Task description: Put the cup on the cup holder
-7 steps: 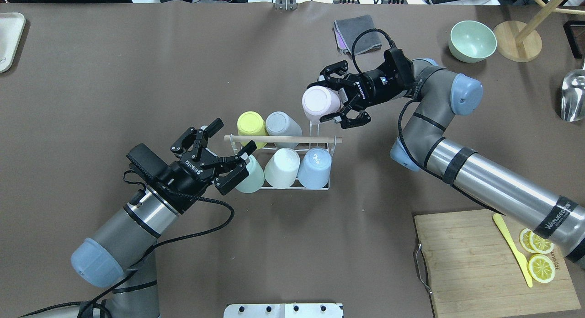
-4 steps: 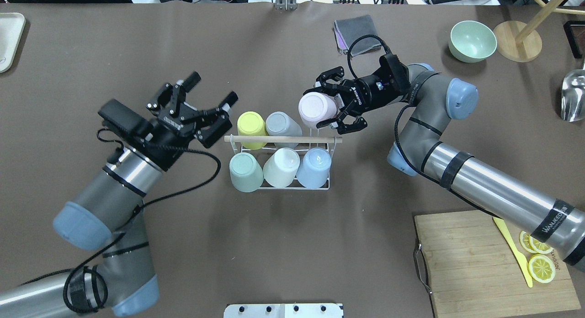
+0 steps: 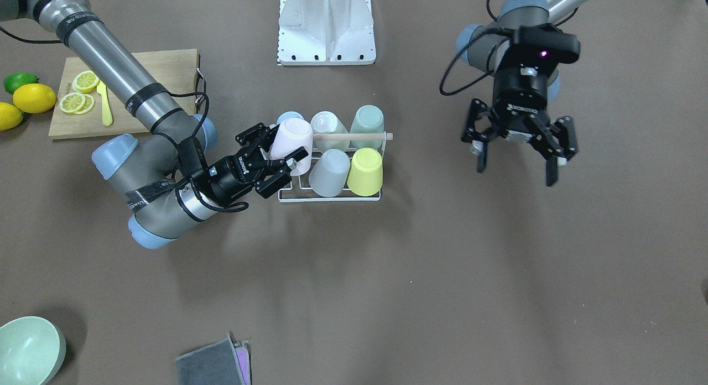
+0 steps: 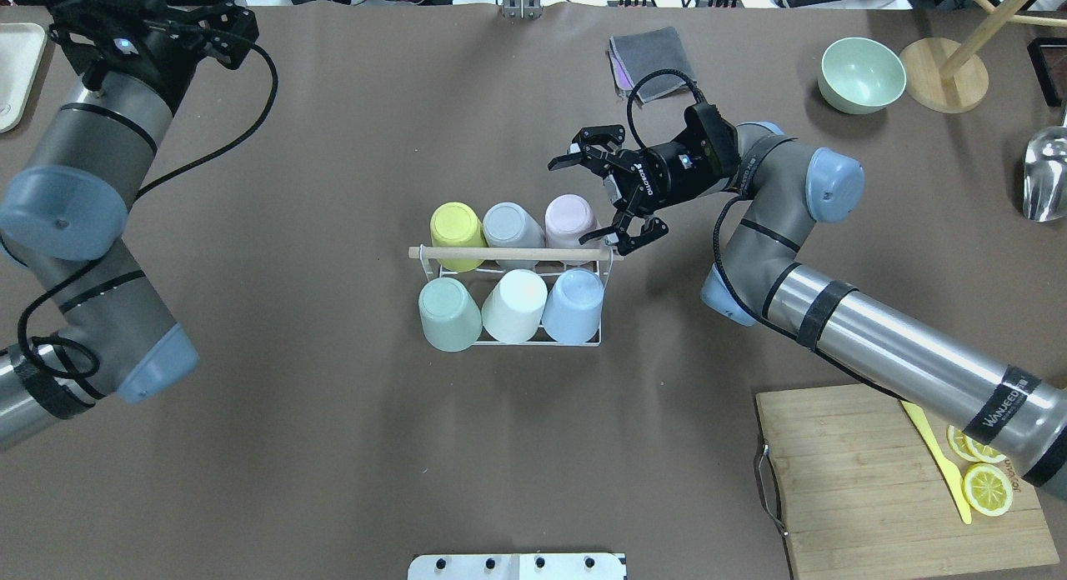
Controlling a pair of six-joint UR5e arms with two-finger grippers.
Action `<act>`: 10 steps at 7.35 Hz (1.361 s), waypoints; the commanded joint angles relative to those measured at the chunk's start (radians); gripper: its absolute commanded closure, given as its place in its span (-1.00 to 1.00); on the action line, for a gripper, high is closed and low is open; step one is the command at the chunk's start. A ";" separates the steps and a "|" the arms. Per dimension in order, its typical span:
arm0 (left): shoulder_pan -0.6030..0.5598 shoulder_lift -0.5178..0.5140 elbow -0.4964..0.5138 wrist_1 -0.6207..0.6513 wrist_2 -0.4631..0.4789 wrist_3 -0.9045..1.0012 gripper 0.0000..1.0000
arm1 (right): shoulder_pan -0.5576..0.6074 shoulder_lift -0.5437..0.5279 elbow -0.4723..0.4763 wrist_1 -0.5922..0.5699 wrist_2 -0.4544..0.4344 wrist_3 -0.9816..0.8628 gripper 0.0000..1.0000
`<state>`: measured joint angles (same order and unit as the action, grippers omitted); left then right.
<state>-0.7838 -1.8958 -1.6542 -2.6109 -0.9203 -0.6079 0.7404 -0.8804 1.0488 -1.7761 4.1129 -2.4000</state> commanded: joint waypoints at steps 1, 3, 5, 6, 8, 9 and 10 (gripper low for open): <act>-0.106 0.068 0.001 0.249 -0.220 -0.081 -0.96 | 0.045 0.020 0.014 -0.020 0.009 0.008 -1.00; -0.182 0.127 -0.007 0.467 -0.422 -0.081 -0.96 | 0.077 0.029 0.039 -0.057 0.027 0.042 -1.00; -0.299 0.193 -0.019 0.605 -0.732 -0.038 -0.96 | 0.121 0.009 0.063 -0.103 0.026 0.246 -1.00; -0.349 0.223 -0.021 0.685 -0.868 0.087 -0.96 | 0.137 -0.002 0.082 -0.174 0.033 0.424 -0.97; -0.426 0.317 -0.019 0.713 -1.025 0.277 -0.96 | 0.157 -0.038 0.083 -0.308 0.024 0.868 -0.92; -0.483 0.371 -0.018 0.713 -1.127 0.416 -0.96 | 0.152 -0.084 0.111 -0.348 0.017 1.174 -0.83; -0.518 0.404 -0.013 0.713 -1.173 0.481 -0.95 | 0.174 -0.097 0.135 -0.380 0.006 1.463 -0.83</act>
<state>-1.2486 -1.5433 -1.6716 -1.9003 -2.0083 -0.2390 0.8970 -0.9488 1.1558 -2.1057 4.1309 -1.2977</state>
